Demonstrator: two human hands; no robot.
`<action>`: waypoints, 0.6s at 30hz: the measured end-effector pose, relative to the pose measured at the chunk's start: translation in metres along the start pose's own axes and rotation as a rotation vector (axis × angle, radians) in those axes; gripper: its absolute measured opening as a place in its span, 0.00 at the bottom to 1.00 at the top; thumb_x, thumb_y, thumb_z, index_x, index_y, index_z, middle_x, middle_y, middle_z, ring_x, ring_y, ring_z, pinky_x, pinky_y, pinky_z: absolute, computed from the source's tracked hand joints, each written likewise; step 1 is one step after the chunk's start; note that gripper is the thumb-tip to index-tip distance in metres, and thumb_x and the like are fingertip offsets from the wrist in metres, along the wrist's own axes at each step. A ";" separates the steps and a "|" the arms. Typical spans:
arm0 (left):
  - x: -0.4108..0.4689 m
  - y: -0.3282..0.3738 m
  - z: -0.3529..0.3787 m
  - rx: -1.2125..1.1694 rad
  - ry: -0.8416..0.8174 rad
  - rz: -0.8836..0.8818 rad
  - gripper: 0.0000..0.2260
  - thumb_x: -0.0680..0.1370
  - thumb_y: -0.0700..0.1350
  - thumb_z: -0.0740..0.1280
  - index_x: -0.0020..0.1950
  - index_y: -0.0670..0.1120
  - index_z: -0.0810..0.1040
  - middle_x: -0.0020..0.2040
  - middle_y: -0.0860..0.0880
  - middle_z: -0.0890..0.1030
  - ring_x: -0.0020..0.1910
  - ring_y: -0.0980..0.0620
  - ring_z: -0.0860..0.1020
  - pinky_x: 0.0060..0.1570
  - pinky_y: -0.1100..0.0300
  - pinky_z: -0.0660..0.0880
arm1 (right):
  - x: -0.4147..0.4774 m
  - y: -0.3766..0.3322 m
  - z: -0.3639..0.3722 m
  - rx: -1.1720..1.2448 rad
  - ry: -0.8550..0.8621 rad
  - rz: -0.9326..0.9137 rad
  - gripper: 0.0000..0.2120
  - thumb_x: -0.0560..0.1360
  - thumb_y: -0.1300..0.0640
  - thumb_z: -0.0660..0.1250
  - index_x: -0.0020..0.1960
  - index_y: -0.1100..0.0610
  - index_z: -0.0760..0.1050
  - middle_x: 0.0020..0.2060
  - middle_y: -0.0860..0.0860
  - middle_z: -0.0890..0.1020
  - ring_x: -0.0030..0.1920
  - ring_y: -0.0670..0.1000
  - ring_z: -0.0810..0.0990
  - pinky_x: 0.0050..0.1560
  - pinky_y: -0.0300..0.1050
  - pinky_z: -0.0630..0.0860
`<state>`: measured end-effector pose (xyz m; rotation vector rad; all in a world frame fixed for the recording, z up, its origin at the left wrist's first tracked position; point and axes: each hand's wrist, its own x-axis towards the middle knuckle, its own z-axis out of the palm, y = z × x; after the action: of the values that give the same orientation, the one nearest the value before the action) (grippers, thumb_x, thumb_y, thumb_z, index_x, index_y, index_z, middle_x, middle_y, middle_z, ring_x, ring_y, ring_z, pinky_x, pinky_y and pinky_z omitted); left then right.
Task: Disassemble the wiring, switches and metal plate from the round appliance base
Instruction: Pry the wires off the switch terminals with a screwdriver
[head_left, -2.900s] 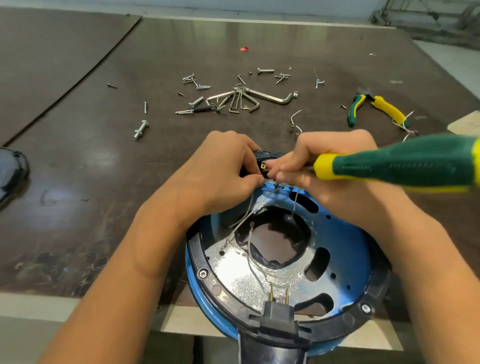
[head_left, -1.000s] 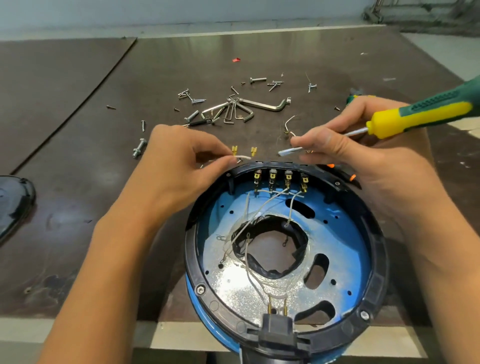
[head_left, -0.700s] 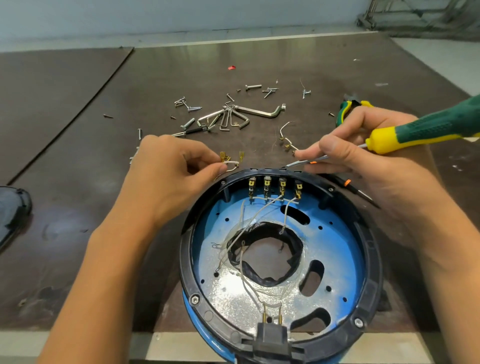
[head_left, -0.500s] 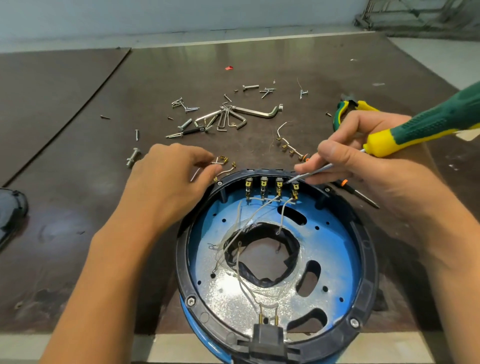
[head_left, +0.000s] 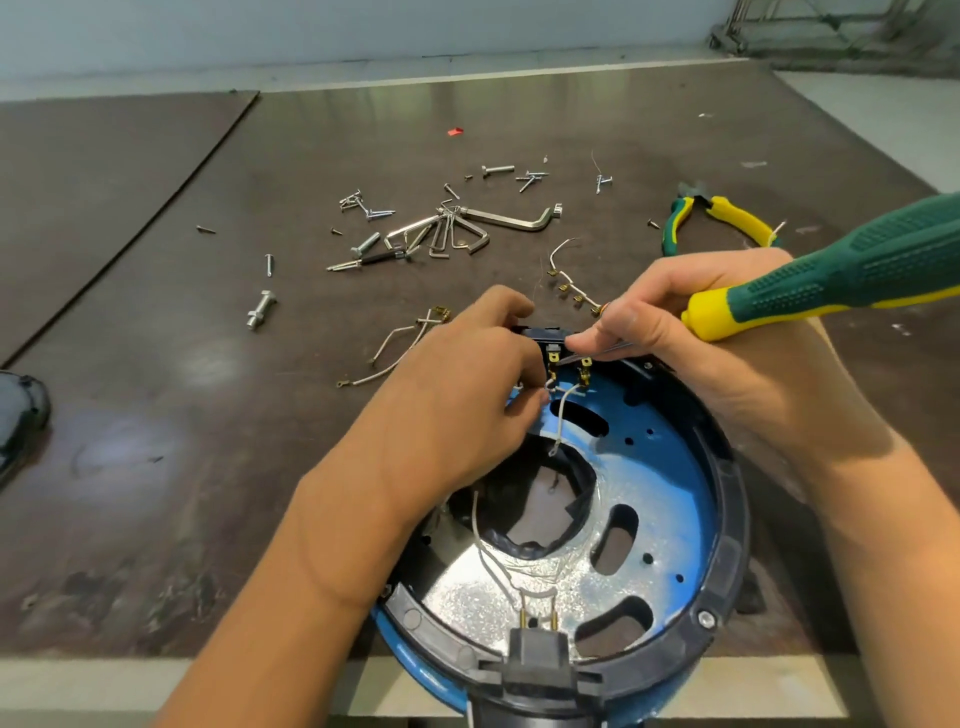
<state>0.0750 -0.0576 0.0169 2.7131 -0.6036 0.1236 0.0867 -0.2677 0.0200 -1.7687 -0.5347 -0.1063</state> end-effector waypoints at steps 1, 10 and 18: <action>0.000 0.000 0.001 -0.012 -0.007 -0.001 0.06 0.77 0.50 0.69 0.49 0.51 0.84 0.69 0.52 0.69 0.64 0.51 0.74 0.59 0.52 0.74 | 0.000 0.000 -0.001 -0.065 -0.002 -0.026 0.10 0.79 0.58 0.71 0.44 0.66 0.83 0.40 0.54 0.88 0.43 0.54 0.89 0.48 0.53 0.86; 0.004 -0.002 0.005 -0.012 0.008 0.010 0.04 0.77 0.49 0.68 0.49 0.50 0.82 0.64 0.52 0.73 0.58 0.52 0.75 0.56 0.53 0.72 | 0.011 0.007 0.008 -0.543 -0.014 -0.121 0.40 0.73 0.21 0.54 0.41 0.55 0.86 0.35 0.58 0.86 0.47 0.65 0.86 0.47 0.66 0.82; 0.005 -0.004 0.006 -0.009 0.019 0.008 0.03 0.77 0.47 0.69 0.47 0.49 0.82 0.63 0.52 0.73 0.55 0.51 0.75 0.52 0.57 0.71 | 0.011 0.003 0.019 -0.226 0.108 -0.086 0.16 0.80 0.46 0.70 0.34 0.46 0.79 0.36 0.50 0.87 0.38 0.53 0.87 0.42 0.57 0.82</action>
<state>0.0812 -0.0581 0.0106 2.6979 -0.6078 0.1481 0.0936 -0.2476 0.0162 -1.9462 -0.5365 -0.3315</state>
